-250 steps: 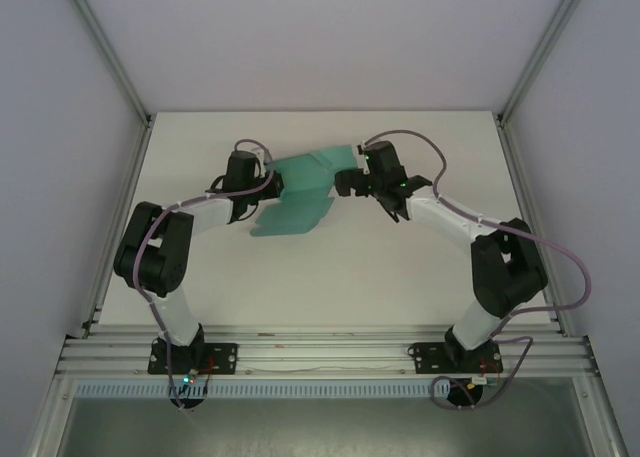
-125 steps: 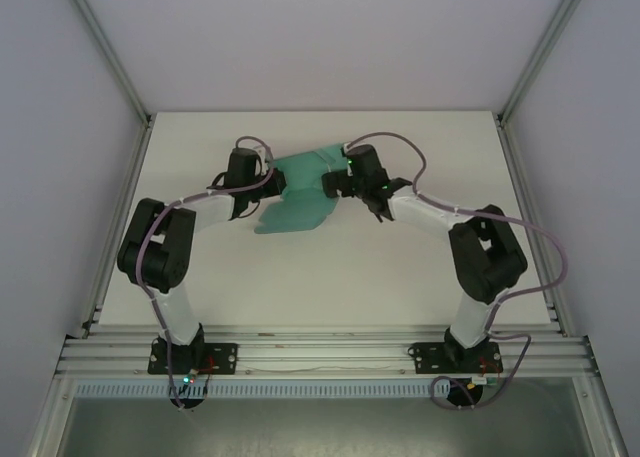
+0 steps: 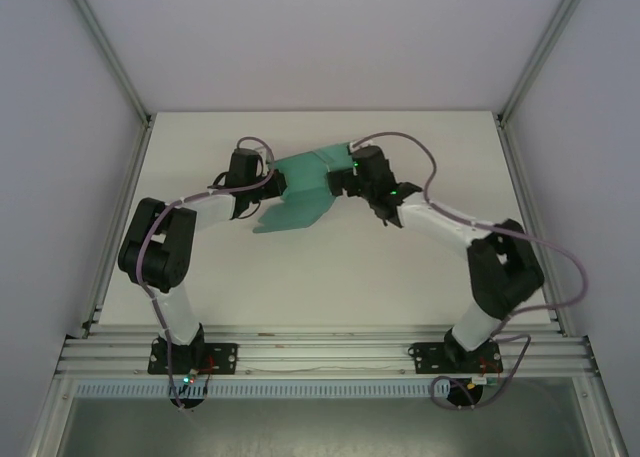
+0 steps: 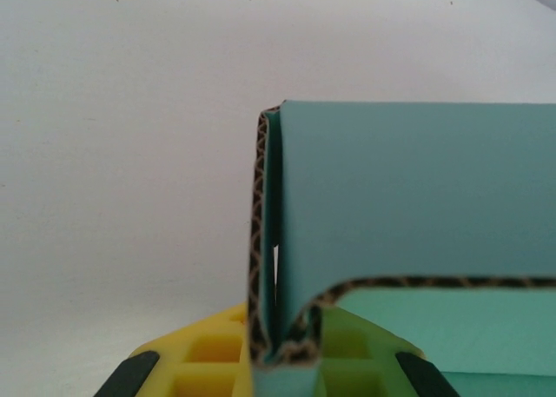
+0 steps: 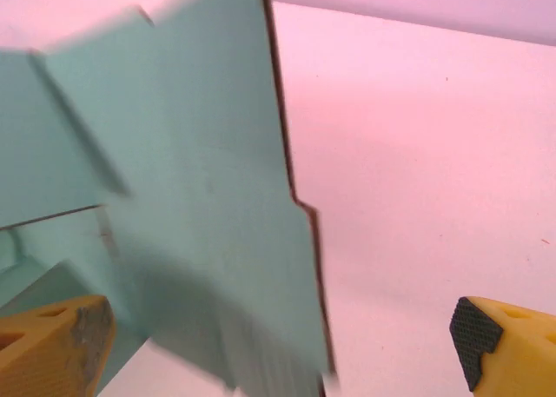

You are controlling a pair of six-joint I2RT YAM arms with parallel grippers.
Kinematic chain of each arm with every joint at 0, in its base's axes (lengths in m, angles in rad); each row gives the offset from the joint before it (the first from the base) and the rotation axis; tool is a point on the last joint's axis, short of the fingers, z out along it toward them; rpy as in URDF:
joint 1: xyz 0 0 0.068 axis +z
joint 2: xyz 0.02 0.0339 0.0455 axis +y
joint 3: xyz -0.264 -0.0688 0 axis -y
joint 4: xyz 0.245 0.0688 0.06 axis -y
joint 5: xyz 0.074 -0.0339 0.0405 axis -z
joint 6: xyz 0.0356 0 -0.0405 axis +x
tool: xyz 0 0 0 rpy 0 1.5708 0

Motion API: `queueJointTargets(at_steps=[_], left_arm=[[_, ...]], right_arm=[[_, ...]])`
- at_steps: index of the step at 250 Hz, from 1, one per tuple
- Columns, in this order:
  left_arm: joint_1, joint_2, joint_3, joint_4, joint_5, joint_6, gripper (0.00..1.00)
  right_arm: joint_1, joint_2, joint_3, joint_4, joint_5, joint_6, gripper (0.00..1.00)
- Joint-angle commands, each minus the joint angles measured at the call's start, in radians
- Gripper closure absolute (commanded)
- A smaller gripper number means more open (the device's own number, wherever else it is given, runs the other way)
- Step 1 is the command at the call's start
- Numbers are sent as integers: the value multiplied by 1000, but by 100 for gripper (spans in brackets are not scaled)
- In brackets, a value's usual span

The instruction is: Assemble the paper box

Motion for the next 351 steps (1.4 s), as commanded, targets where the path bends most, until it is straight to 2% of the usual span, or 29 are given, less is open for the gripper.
queueJointTargets(at_steps=[1, 33, 63, 81, 129, 155, 168, 174, 208, 237, 278, 311, 333, 351], left_arm=[[-5, -32, 19, -25, -10, 54, 100], [-6, -40, 27, -52, -5, 88, 100], [-7, -38, 35, -58, 12, 98, 100], [-7, -39, 36, -59, 18, 98, 100], [-7, -42, 39, -58, 28, 98, 100], [-7, -45, 40, -59, 28, 97, 100], [-8, -48, 41, -60, 25, 94, 100], [-8, -48, 41, -63, 22, 93, 100], [-13, -48, 50, -78, 19, 86, 100], [-30, -37, 90, -143, -23, 71, 100], [-79, -16, 166, -271, -147, 52, 100], [-96, 3, 186, -277, -135, 9, 100], [-97, 16, 193, -268, -126, -8, 100], [-96, 28, 210, -289, -136, -8, 100]], right_arm=[[-76, -102, -19, -66, -197, -5, 0], [-163, -104, 24, -145, -463, -6, 5], [-179, -47, 91, -192, -541, -17, 14], [-179, -6, 132, -217, -556, -20, 23], [-181, 87, 213, -259, -581, -22, 38], [-182, 122, 244, -287, -565, -22, 58], [-182, 137, 257, -307, -528, -20, 77], [-181, 143, 266, -319, -515, -20, 82], [-180, 177, 287, -347, -477, -15, 90], [-154, 200, 311, -378, -319, -5, 98], [-58, 269, 383, -455, 132, 11, 100], [-14, 350, 462, -546, 392, 114, 100], [-9, 384, 496, -592, 486, 178, 100], [-8, 376, 483, -574, 459, 172, 100]])
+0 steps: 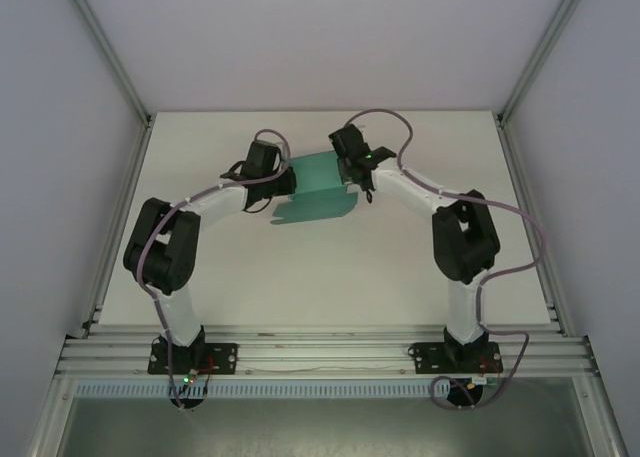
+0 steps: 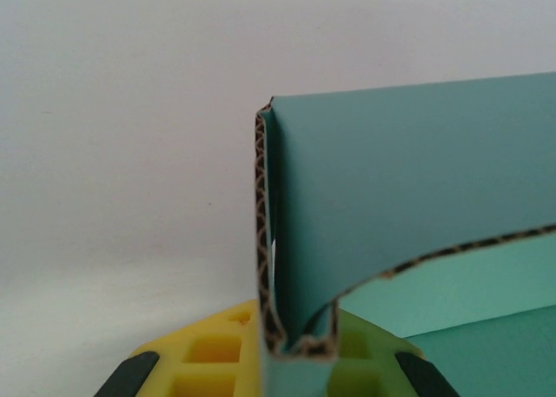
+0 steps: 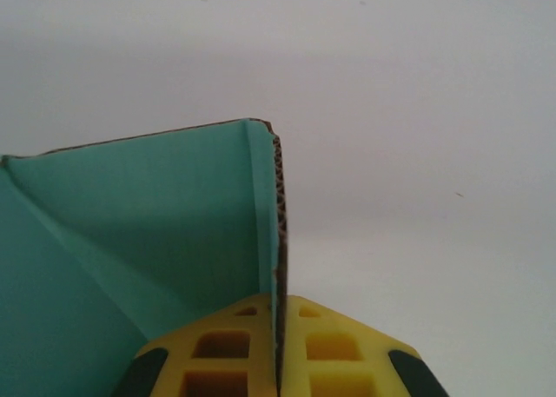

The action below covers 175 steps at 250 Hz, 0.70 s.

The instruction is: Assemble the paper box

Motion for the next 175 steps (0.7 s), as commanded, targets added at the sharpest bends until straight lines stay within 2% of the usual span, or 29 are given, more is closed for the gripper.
queueJointTargets(at_steps=[1, 28, 44, 73, 101, 122, 152, 175], left_arm=[[1, 21, 49, -33, -12, -37, 100], [3, 31, 52, -35, -17, -29, 100], [5, 37, 54, -30, -14, -21, 100], [6, 41, 44, -11, 4, 0, 100], [6, 30, 14, 36, 20, 22, 100], [7, 21, 0, 61, 30, 39, 100], [7, 3, -22, 100, 55, 50, 100], [7, -7, -28, 120, 75, 54, 100]], right_arm=[[-12, 12, 3, -99, 191, 69, 100], [-12, -53, -56, -22, 71, 23, 100], [-14, -113, -95, 16, 30, 16, 86], [-20, -249, -170, 68, -73, -10, 51], [-57, -396, -274, 144, -238, -19, 35], [-128, -501, -367, 230, -385, 28, 24], [-270, -589, -480, 335, -562, 134, 18], [-353, -554, -489, 331, -654, 163, 18]])
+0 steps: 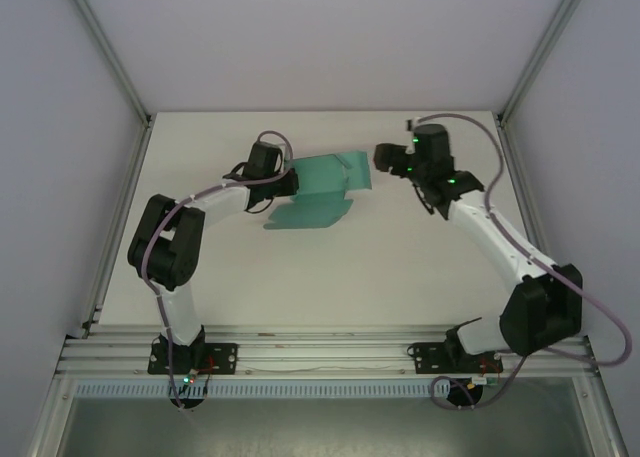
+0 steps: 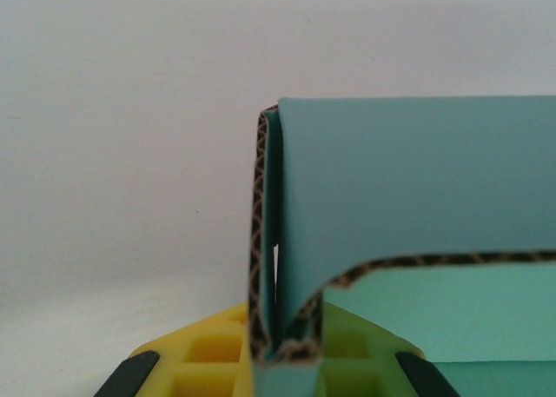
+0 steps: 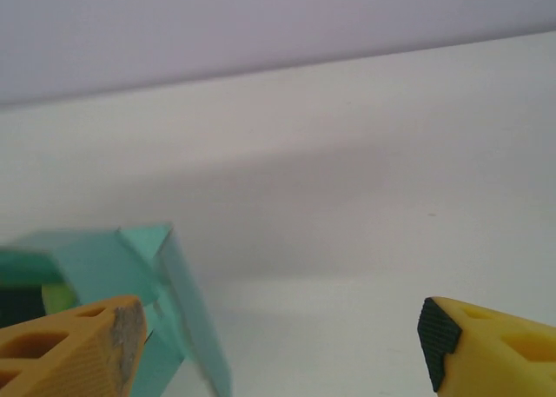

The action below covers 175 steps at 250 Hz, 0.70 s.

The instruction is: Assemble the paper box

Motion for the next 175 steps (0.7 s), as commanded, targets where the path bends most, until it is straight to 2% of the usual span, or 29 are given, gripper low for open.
queueJointTargets(at_steps=[1, 38, 61, 88, 124, 175], left_arm=[[4, -39, -19, 68, 42, 28, 100], [4, -50, -25, 91, 51, 33, 100], [4, -54, -26, 94, 50, 37, 100], [5, -54, -21, 90, 43, 38, 100], [4, -49, -14, 86, 35, 39, 100], [4, -33, 5, 71, 32, 36, 100]], right_arm=[[-93, 43, -42, 65, -209, 88, 18], [-151, 169, -30, 133, -519, 82, 32], [-150, 243, 12, 121, -686, 48, 34], [-144, 298, 43, 119, -809, 24, 42], [-112, 312, 50, 122, -914, -41, 46], [-58, 345, 101, 44, -933, -135, 48]])
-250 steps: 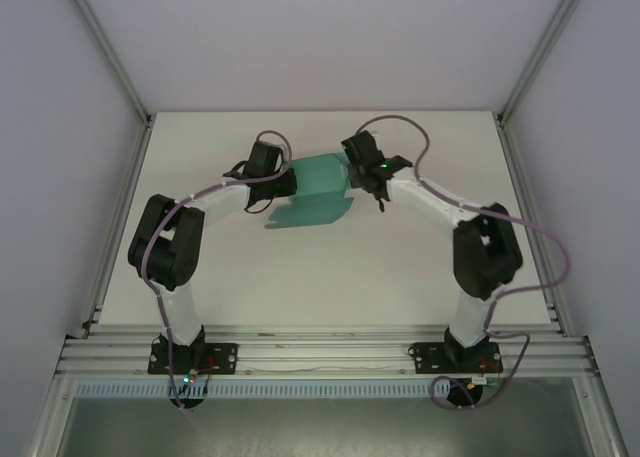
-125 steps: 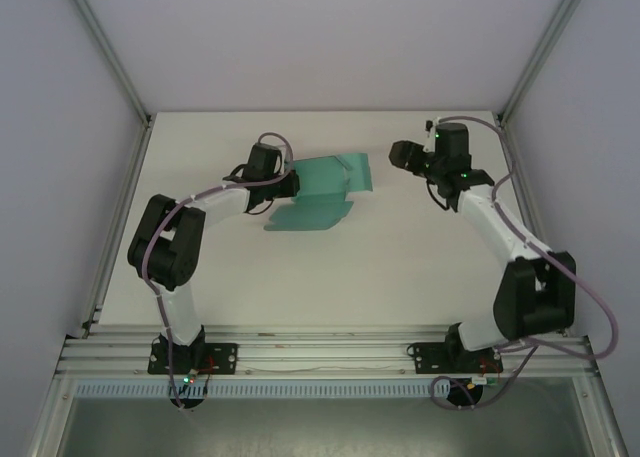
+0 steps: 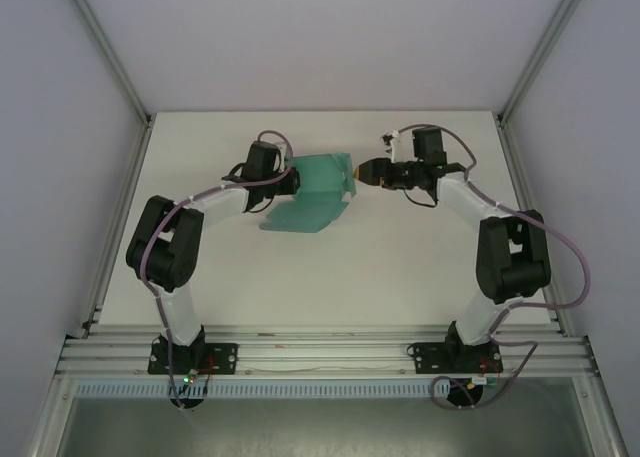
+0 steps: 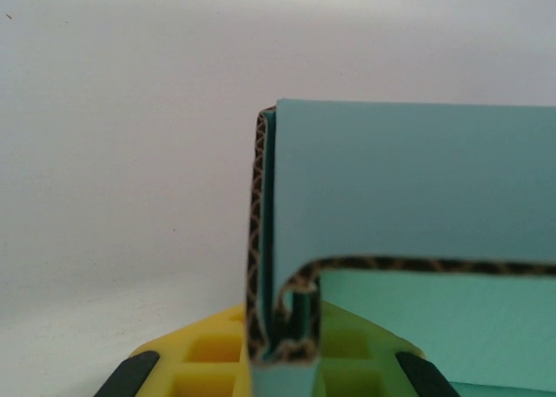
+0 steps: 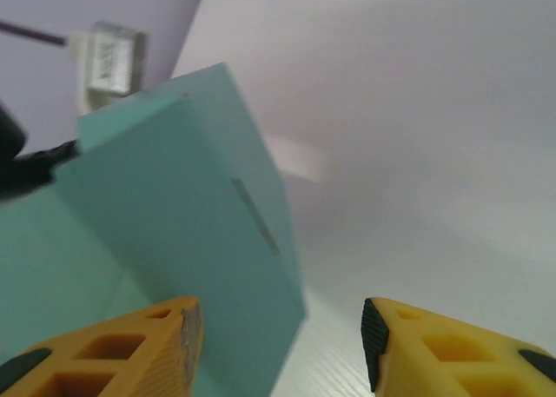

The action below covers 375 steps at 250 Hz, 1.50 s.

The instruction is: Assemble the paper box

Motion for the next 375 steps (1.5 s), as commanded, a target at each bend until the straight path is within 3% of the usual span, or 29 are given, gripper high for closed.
queueJointTargets(at_steps=[1, 44, 71, 98, 133, 199, 244, 296, 336, 375], left_arm=[[5, -20, 23, 14, 1, 10, 100], [5, -21, 21, 19, 7, 9, 100], [4, -24, 20, 11, -13, 2, 100], [4, -24, 31, -16, -52, -11, 100], [4, -25, 41, -37, -83, -31, 100], [-1, -31, 43, -37, -75, -33, 100], [-10, -48, 30, -26, -78, -29, 100], [-28, -50, 28, -27, -77, -18, 100], [-42, -26, 47, -51, -99, -16, 100], [-49, -24, 52, -62, -114, -16, 100]], right_arm=[[31, 23, 55, -40, -74, -89, 47], [60, 83, 125, -66, -62, -98, 49], [90, 114, 185, -137, 11, -133, 49], [129, 125, 218, -190, 145, -152, 49], [185, 130, 231, -213, 420, -119, 53], [275, 182, 286, -215, 720, -106, 55], [289, 235, 348, -257, 780, -101, 56], [296, 263, 359, -245, 853, -81, 70], [304, 289, 341, -231, 890, -56, 74], [317, 294, 299, -198, 1081, -28, 88]])
